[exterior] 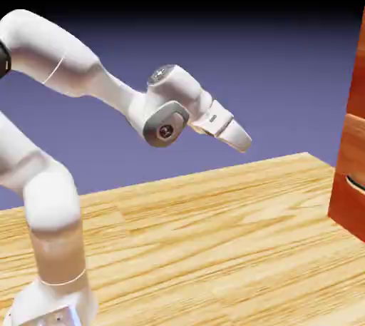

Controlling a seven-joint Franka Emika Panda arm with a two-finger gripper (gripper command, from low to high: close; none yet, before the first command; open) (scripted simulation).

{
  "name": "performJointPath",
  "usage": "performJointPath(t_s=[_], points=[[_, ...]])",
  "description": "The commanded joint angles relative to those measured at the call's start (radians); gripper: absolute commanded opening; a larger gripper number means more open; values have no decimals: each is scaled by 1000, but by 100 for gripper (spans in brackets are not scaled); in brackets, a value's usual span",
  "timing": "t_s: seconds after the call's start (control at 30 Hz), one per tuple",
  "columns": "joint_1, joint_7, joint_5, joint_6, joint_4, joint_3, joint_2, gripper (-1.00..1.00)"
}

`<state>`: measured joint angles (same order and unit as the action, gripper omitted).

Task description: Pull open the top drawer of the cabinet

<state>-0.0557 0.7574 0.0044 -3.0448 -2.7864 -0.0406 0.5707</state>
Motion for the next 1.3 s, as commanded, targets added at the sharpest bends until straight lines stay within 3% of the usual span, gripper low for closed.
performJointPath(t_s=[0.0, 1.27], points=[[-36, 14, 4, -7, 20, -34, 1, 0], [-1413, 529, 143, -254, 764, -1312, 23, 0]])
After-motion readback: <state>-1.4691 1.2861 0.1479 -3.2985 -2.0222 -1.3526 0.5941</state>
